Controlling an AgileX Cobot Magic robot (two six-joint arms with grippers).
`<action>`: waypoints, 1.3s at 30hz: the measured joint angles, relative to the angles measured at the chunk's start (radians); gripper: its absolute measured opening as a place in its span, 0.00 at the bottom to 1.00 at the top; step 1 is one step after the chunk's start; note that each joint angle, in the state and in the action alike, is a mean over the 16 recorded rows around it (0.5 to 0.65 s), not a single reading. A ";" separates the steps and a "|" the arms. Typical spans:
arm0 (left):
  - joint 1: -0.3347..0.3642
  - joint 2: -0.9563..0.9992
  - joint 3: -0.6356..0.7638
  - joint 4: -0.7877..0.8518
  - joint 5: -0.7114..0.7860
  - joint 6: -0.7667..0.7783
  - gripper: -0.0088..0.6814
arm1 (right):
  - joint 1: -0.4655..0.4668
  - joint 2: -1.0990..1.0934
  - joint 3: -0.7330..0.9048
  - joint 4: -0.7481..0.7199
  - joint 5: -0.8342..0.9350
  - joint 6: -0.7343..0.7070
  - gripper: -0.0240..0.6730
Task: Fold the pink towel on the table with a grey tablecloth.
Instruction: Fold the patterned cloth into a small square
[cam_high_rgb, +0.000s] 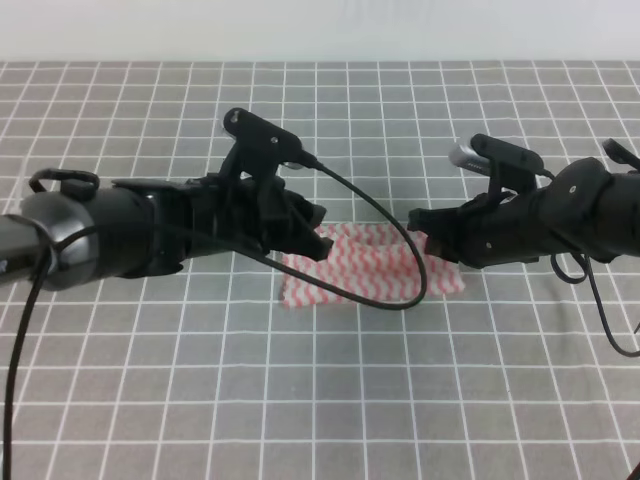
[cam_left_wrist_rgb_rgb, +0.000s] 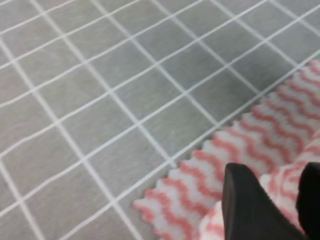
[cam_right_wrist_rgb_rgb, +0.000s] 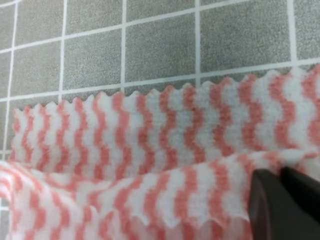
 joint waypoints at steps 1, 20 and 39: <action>0.000 0.004 0.000 0.000 0.014 0.000 0.04 | -0.002 0.000 0.000 0.001 -0.001 0.000 0.03; 0.000 0.121 -0.048 0.000 0.235 0.014 0.03 | -0.020 0.000 0.000 0.014 -0.007 0.001 0.03; -0.088 0.193 -0.141 0.011 0.274 0.037 0.02 | -0.020 -0.001 0.000 0.016 -0.007 0.000 0.03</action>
